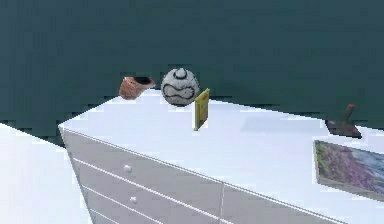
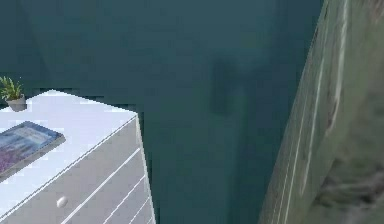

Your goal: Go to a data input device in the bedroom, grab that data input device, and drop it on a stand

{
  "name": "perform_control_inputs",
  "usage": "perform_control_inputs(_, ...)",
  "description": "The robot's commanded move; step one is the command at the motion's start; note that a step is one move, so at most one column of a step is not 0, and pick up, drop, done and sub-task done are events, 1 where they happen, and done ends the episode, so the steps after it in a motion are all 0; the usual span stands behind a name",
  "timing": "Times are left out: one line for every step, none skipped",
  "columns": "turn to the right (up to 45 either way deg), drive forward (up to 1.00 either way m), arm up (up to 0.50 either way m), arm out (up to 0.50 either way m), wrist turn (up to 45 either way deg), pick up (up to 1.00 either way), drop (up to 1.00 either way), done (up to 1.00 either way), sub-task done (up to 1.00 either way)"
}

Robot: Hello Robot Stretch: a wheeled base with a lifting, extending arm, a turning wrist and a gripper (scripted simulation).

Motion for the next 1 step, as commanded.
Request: perform_control_inputs(45.0, 0.0, 0.0, 0.0, 0.0, 0.0, 0.0, 0.0, 0.0)
